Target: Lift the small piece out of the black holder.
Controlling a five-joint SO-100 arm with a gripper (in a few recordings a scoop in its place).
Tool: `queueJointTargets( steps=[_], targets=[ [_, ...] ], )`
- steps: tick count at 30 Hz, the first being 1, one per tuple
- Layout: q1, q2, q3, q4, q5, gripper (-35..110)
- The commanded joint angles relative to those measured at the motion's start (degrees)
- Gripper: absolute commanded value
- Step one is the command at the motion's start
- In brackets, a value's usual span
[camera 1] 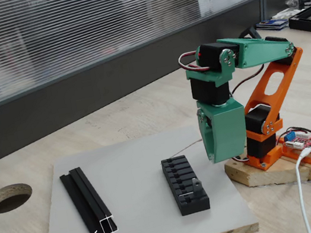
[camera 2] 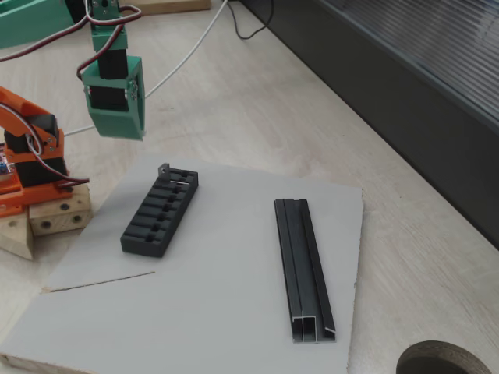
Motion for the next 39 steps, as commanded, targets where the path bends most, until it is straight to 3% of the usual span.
queueJointTargets(
  steps=[1, 18, 29, 39],
  targets=[
    [-0.5, 1.3, -0.6, 0.9, 1.1, 10],
    [-0.6, 0.6, -0.1, 0.3, 0.4, 11],
    [-1.1, 0.4, 4.5, -10.5, 0.4, 34],
    [-1.0, 0.4, 4.6, -10.8, 0.4, 34]
  ],
)
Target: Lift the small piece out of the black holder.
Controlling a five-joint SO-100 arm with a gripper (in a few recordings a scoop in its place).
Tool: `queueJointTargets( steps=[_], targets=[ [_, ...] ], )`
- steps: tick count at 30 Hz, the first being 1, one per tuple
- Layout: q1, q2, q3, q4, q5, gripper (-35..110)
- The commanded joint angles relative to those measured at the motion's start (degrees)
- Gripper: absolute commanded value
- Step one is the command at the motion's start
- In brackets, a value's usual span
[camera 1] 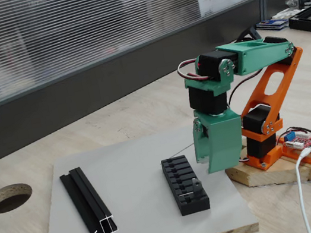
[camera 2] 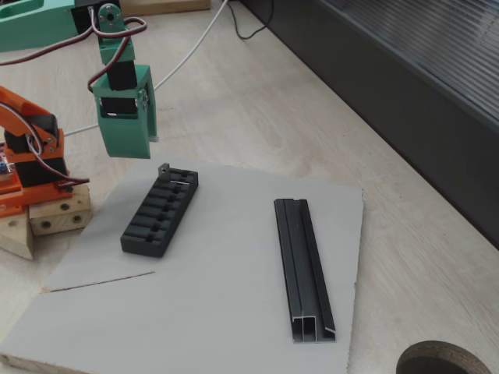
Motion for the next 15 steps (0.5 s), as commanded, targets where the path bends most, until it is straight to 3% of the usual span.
queueJointTargets(
  steps=[1, 8, 15],
  targets=[
    [-0.5, 0.6, -0.4, -0.4, 0.5, 34],
    [-0.2, 0.4, 0.7, -8.9, 0.6, 34],
    [-0.2, -6.9, 0.5, -9.0, 0.5, 34]
  ],
)
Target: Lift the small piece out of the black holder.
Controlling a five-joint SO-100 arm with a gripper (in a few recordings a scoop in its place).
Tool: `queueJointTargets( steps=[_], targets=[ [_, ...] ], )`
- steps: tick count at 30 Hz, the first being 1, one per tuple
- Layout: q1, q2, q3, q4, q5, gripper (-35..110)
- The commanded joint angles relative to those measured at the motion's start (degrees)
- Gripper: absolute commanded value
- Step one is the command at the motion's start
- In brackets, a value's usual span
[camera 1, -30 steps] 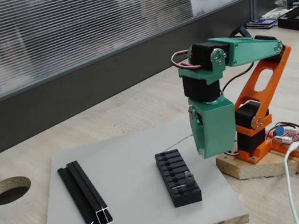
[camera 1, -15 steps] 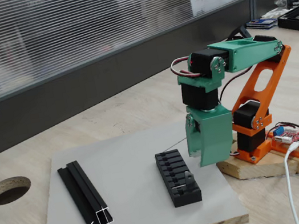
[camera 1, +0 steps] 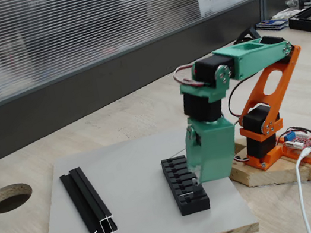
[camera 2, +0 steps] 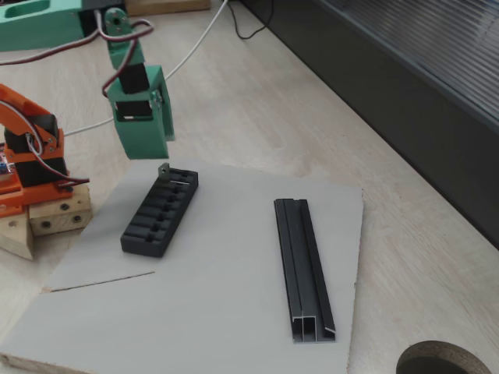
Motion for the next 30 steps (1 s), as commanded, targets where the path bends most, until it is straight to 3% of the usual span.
queueJointTargets(
  steps=[1, 8, 14, 30],
  targets=[
    [-0.3, -1.8, 0.2, 0.2, 0.5, 34],
    [0.1, -1.7, 0.3, 0.9, 0.5, 34],
    [6.8, -1.8, 0.3, 0.8, 0.4, 34],
    [6.7, -1.5, 1.9, 0.8, 0.4, 34]
  ],
)
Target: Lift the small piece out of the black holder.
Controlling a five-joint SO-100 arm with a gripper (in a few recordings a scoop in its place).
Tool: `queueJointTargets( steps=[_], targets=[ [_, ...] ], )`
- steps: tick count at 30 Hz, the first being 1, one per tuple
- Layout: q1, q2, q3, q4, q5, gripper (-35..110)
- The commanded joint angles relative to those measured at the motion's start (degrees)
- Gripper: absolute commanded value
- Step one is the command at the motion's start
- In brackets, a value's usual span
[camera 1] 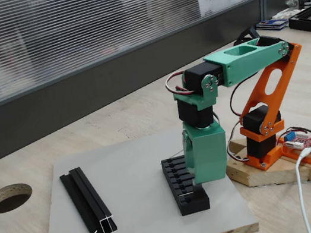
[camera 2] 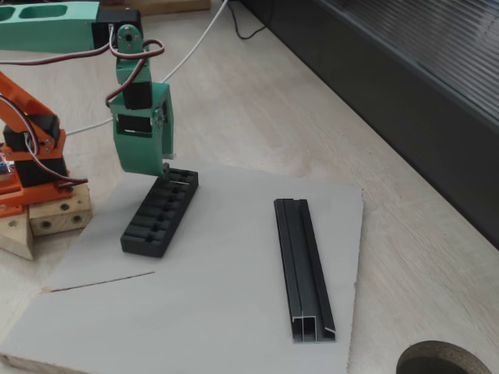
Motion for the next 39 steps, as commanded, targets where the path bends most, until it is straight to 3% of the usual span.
queueJointTargets(
  steps=[1, 8, 39],
  targets=[
    [-0.3, 1.3, 1.1, 0.7, -0.1, 34],
    [0.5, 0.5, 1.1, 0.2, -7.3, 35],
    [0.0, 0.4, 1.1, 0.1, -1.5, 35]
  ],
)
